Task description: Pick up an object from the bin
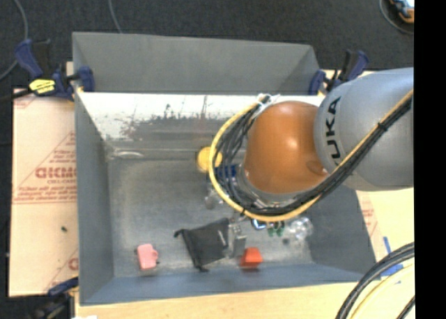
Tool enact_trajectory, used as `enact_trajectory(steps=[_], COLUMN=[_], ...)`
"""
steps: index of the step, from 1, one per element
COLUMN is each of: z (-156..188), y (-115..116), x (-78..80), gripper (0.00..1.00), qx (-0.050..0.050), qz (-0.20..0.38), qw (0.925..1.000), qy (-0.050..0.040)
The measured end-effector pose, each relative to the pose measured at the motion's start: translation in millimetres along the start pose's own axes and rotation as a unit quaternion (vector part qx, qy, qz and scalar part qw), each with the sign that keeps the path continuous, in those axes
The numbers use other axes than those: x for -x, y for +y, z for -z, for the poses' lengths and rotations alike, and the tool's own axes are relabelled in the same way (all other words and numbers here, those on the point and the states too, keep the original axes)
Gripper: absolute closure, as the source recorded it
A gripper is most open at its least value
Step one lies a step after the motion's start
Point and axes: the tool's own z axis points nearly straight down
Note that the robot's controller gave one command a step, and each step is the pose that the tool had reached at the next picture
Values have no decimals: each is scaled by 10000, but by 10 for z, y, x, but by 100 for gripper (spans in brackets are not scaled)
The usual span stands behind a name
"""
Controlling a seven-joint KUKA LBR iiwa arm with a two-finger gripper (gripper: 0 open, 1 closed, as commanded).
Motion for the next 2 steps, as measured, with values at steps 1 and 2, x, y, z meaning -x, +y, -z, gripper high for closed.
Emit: enact_trajectory(steps=[1, 2], z=[-531, -850], y=[-25, 83], x=[52, 78], gripper=[0, 0], qx=[3, 4], qz=[-236, -394], qw=[9997, 9992], qy=[2, -3])
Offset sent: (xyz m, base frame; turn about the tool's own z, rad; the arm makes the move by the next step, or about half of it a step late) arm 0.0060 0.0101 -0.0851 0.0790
